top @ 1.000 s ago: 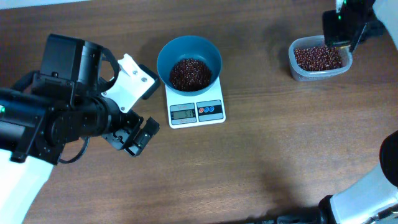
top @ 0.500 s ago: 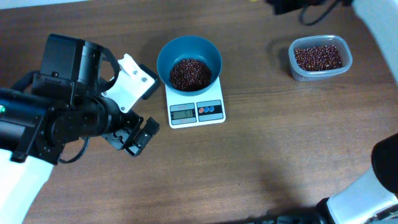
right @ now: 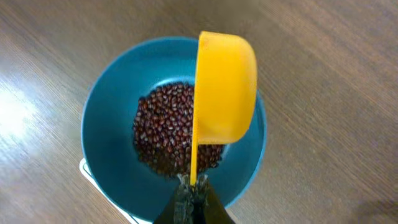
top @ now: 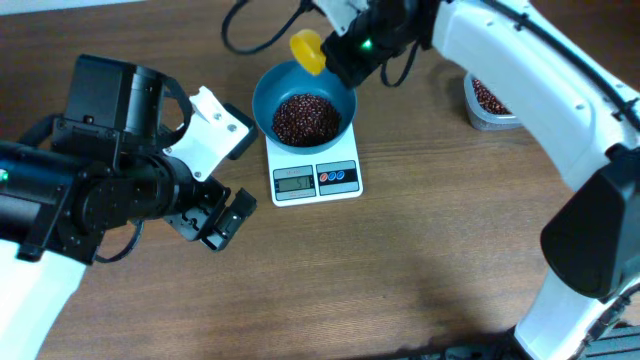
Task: Scoop item into bowl and weigh 50g on scale
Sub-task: 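Carry the scoop with the right gripper over the blue bowl, then tilt the scoop into the bowl to pour the beans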
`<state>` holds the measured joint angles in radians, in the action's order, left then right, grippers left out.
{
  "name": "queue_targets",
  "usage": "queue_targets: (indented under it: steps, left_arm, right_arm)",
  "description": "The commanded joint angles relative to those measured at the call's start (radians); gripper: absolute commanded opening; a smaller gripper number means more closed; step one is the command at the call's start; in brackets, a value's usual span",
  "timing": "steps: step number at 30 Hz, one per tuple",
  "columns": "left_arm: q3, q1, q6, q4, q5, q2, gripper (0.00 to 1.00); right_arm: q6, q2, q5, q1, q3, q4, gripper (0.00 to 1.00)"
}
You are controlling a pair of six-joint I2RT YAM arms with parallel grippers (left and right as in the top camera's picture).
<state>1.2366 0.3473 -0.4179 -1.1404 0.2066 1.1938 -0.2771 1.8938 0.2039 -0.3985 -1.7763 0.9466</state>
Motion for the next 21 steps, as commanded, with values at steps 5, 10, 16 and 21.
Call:
queue_targets:
  steps: [5, 10, 16, 21]
  left_arm:
    - [0.013, -0.003, 0.013, 0.002, 0.011, -0.005, 0.99]
    - [0.013, -0.003, 0.013, 0.002, 0.011, -0.005, 0.99]
    - [0.013, -0.003, 0.013, 0.001, 0.011, -0.005, 0.99]
    - [0.013, -0.003, 0.013, 0.002, 0.011, -0.005, 0.99]
  right_arm:
    - [-0.034, 0.075, -0.13, -0.06, 0.005, 0.011, 0.04]
    - [-0.061, 0.11, -0.139, -0.084, 0.005, 0.016, 0.04]
    - [-0.068, 0.128, -0.242, -0.115, 0.006, 0.026, 0.04]
    - [-0.067, 0.158, -0.243, -0.119, 0.006, 0.026, 0.04]
